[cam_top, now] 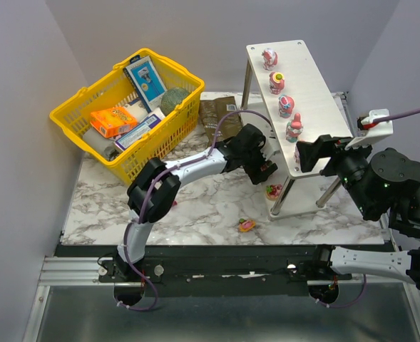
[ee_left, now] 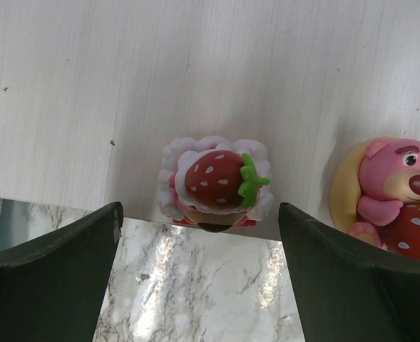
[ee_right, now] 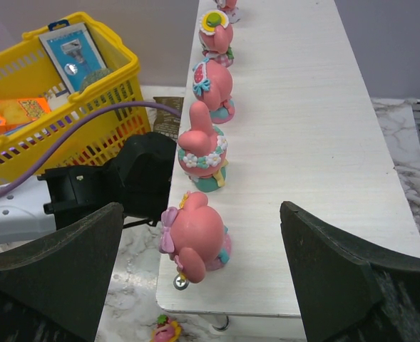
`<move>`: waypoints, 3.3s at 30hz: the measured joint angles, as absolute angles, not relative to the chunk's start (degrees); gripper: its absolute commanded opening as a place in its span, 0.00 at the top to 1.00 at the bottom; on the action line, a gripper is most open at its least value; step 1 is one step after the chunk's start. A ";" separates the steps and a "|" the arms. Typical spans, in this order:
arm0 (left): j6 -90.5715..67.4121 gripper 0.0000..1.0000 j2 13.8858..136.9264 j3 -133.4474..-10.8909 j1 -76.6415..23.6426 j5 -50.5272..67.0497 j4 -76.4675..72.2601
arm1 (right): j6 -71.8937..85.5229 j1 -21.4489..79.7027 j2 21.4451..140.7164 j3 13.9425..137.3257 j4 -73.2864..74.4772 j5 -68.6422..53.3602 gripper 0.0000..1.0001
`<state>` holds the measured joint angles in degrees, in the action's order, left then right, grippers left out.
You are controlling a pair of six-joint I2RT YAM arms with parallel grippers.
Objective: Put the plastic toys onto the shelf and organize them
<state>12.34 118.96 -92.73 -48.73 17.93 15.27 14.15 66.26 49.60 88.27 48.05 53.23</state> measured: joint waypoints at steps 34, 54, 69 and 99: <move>-0.60 0.13 87.02 -61.28 -47.97 19.49 11.20 | 15.64 66.26 47.99 87.99 48.07 52.21 0.03; -7.38 0.15 85.25 -50.15 -62.13 16.80 9.26 | 17.12 66.26 47.77 88.55 48.03 52.14 0.03; -12.49 0.39 96.79 -57.52 -67.07 2.24 9.13 | 18.63 66.26 46.26 88.55 48.14 52.03 0.03; -39.07 0.86 104.68 -70.15 -57.93 -23.40 29.95 | 18.39 66.26 46.37 88.55 49.06 52.05 0.03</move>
<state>-39.07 104.68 -70.15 -57.93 -23.40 29.95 18.39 66.26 46.37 88.55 49.06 52.05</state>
